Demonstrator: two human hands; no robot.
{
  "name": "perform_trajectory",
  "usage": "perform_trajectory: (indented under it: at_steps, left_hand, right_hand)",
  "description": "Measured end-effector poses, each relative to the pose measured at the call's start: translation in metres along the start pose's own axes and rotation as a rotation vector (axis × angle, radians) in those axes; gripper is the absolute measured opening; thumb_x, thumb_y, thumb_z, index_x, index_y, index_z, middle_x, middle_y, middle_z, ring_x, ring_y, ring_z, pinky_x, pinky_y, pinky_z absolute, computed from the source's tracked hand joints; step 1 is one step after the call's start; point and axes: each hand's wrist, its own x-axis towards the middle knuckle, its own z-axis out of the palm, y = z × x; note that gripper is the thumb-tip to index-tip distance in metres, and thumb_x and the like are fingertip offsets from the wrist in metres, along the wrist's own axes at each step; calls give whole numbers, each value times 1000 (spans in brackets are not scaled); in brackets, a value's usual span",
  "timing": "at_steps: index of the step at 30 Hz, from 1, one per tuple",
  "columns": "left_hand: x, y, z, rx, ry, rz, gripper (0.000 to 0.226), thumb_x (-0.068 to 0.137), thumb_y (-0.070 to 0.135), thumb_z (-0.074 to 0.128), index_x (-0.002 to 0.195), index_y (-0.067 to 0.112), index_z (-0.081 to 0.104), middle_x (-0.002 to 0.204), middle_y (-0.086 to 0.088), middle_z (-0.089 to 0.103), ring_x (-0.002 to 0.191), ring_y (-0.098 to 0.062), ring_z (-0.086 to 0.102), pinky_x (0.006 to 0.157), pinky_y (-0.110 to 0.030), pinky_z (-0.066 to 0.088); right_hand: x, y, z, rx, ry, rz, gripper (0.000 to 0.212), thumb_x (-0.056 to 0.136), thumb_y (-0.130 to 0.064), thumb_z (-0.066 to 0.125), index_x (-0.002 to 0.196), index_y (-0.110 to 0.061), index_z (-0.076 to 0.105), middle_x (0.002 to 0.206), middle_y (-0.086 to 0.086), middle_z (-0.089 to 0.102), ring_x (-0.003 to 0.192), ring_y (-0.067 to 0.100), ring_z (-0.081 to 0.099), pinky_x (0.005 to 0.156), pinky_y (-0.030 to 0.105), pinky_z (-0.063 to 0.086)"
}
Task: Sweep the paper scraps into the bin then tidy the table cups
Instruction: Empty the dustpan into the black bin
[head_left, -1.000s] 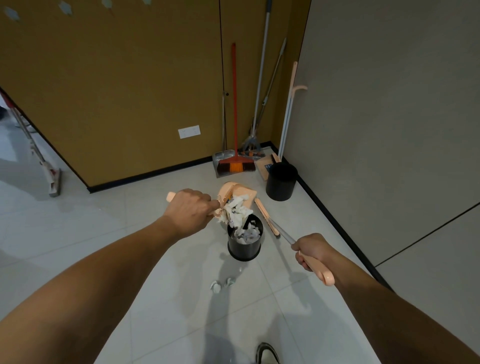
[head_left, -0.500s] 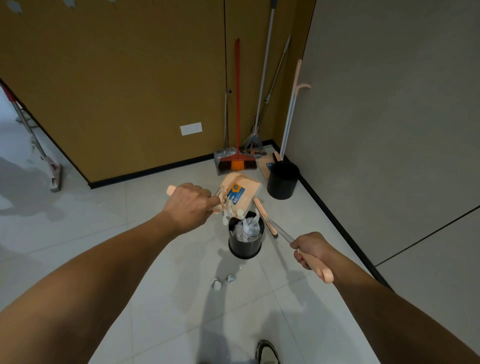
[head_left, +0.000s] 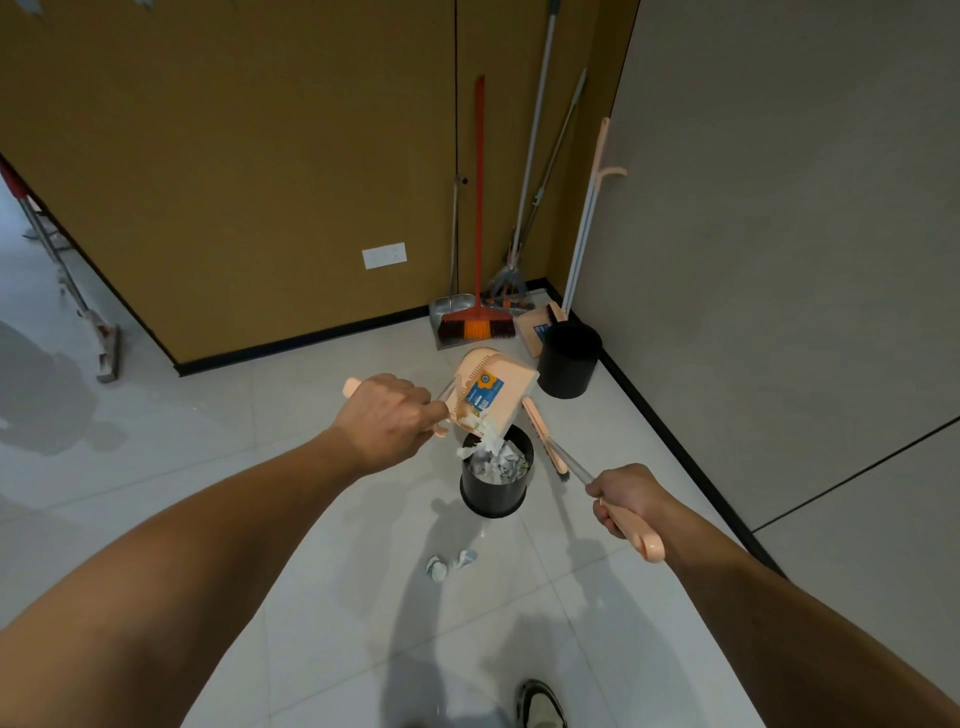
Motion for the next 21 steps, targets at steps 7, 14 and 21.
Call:
perform_trajectory:
  at_steps: [7, 14, 21]
  left_hand:
    - [-5, -11, 0, -9, 31, 107, 10, 77, 20, 75, 78, 18, 65, 56, 1, 55, 48, -19, 50, 49, -26, 39]
    - [-8, -24, 1, 12, 54, 111, 11, 73, 22, 78, 79, 20, 68, 57, 2, 56, 48, -19, 52, 51, -26, 36]
    - [-25, -41, 11, -21, 103, -11, 7, 77, 23, 73, 81, 20, 68, 59, 0, 57, 51, -22, 54, 50, -29, 44]
  right_hand:
    - [-2, -2, 12, -1, 20, -5, 11, 90, -4, 58, 96, 3, 62, 60, 14, 56, 35, 16, 48, 39, 20, 42]
    - [-12, -4, 27, 33, 32, 6, 9, 91, -3, 56, 95, 4, 62, 62, 13, 55, 31, 14, 46, 37, 18, 41]
    - [-17, -5, 43, 41, 61, -30, 9, 89, -3, 58, 93, 5, 62, 56, 13, 55, 30, 16, 46, 38, 19, 41]
